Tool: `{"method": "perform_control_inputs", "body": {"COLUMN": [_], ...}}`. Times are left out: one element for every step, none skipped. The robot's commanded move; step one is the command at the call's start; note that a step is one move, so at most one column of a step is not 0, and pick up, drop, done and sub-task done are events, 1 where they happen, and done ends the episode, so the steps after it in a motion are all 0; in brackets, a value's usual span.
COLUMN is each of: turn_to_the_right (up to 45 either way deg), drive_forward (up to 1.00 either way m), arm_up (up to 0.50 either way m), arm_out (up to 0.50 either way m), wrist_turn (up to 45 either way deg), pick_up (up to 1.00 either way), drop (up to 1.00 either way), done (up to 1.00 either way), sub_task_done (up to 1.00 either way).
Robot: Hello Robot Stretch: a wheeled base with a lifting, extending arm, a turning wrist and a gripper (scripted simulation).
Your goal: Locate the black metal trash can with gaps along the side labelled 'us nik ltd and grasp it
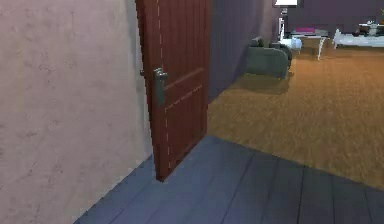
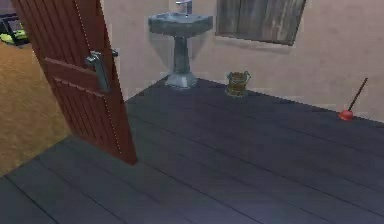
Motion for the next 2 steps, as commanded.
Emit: {"method": "perform_control_inputs", "body": {"turn_to_the_right": [45.0,45.0], "drive_forward": [0.0,0.0], "arm_up": [0.0,0.0], "arm_out": [0.0,0.0], "wrist_turn": [0.0,0.0], "pick_up": [0.0,0.0], "drop": [0.0,0.0], "done": [0.0,0.0], "sub_task_done": [0.0,0.0]}}
